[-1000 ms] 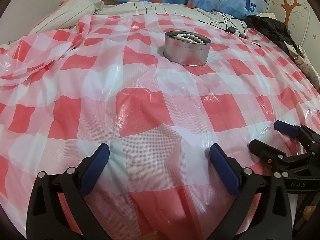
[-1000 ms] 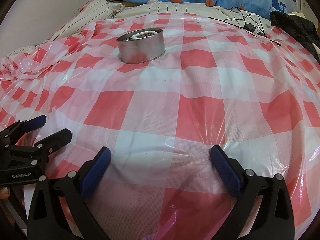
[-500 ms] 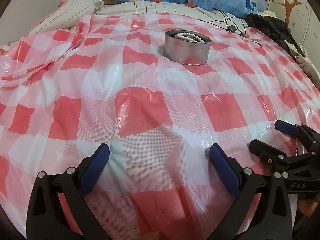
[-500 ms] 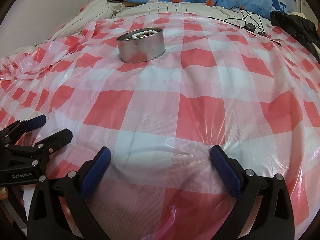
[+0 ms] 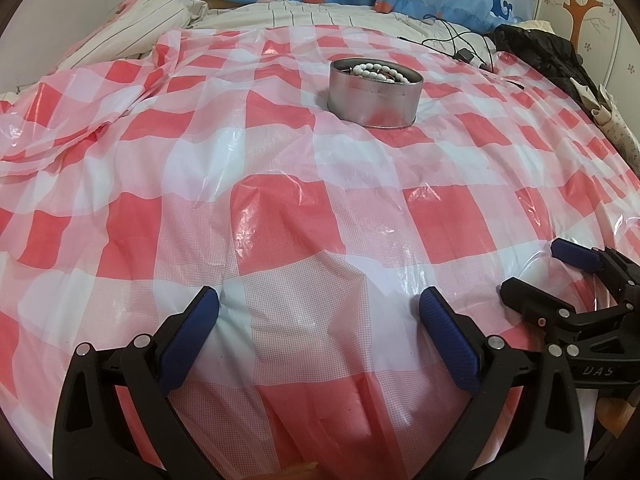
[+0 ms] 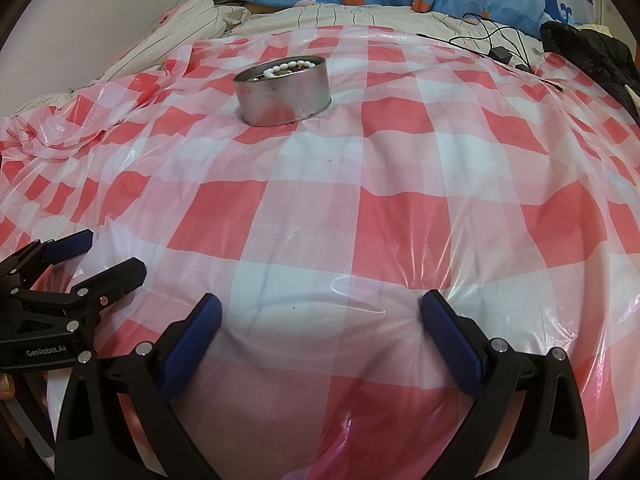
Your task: Organize jewelry
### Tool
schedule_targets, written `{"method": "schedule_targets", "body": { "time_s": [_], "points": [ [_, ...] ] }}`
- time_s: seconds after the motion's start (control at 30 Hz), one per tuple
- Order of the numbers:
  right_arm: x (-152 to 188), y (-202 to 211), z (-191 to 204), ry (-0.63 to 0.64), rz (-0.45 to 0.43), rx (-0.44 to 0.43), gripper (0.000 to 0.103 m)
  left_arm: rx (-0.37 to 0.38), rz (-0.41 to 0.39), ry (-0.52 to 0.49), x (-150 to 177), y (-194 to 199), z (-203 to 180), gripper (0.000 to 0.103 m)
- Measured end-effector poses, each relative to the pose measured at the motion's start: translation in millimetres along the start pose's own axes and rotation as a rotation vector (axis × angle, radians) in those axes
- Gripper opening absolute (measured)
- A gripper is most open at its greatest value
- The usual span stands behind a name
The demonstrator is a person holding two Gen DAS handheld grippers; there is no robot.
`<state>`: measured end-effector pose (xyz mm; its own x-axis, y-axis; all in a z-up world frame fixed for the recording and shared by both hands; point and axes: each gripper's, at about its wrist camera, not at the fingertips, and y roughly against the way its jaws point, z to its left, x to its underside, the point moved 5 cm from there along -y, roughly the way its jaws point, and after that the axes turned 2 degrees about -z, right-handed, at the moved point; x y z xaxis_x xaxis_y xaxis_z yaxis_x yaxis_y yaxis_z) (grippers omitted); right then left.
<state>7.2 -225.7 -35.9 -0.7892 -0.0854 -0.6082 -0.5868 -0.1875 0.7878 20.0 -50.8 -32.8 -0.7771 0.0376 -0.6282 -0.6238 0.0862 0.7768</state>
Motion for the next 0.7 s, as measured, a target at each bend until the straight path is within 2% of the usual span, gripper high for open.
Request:
{"method": "schedule_targets", "body": {
  "time_s": [0.47,0.7],
  "points": [
    [0.3,-0.5,0.1,-0.001,0.000,0.000,0.096,-0.001,0.002,0.000,0.2,-0.9,1.3,0.096],
    [-0.5,-0.9,0.2,-0.002,-0.001,-0.006,0.096,0.025,-0.018,0.020,0.7,-0.2,5.3,0.096]
  ]
}}
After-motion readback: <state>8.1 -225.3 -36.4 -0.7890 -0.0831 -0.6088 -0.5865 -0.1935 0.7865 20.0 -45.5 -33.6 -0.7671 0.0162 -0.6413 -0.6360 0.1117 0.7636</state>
